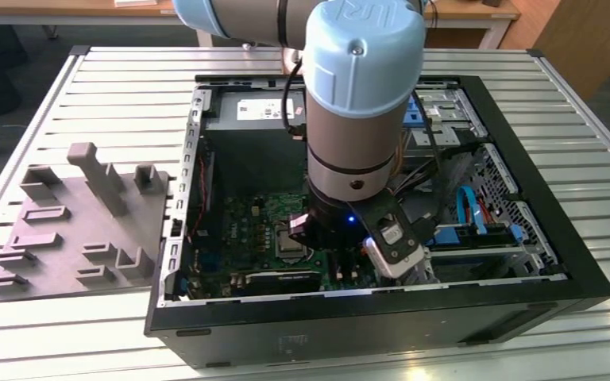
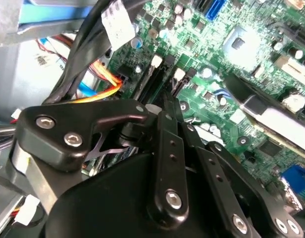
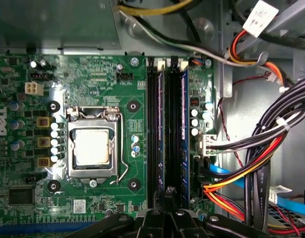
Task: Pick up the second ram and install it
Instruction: 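Press down the second ram until it locks into place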
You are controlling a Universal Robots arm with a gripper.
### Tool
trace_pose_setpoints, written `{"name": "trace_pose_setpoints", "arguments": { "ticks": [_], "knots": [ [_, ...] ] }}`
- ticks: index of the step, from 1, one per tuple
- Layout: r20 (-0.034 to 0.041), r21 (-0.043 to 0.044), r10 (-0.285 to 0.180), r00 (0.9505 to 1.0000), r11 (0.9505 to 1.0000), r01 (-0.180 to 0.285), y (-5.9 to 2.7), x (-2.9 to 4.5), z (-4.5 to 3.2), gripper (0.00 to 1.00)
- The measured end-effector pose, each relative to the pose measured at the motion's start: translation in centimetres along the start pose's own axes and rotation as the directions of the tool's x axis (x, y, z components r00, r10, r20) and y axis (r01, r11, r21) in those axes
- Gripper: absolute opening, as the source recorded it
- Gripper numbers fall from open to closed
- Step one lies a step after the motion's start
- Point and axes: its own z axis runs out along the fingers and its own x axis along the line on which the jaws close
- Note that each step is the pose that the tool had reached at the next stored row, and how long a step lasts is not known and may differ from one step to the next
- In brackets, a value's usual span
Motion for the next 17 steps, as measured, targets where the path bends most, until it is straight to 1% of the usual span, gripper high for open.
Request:
{"name": "trace_pose_setpoints", "arguments": {
  "ticks": [2, 4, 6, 11, 14, 17],
  "knots": [
    [-0.0006, 0.0025, 0.0, 1.0, 1.0, 0.0, -0.02, -0.05, -0.78, 0.11],
    [-0.0005, 0.0024, 0.0, 1.0, 1.0, 0.0, -0.01, -0.1, -1.44, 0.11],
    [-0.0006, 0.0026, 0.0, 1.0, 1.0, 0.0, 0.0, -0.13, -1.88, 0.11],
    [-0.0007, 0.0029, 0.0, 1.0, 1.0, 0.0, 0.1, -0.14, -1.91, 0.11],
    [-0.0007, 0.0027, 0.0, 1.0, 1.0, 0.0, 0.74, -0.11, -1.89, 0.11],
    [-0.0006, 0.0025, 0.0, 1.0, 1.0, 0.0, 1.71, -0.09, -1.86, 0.11]
  ]
}}
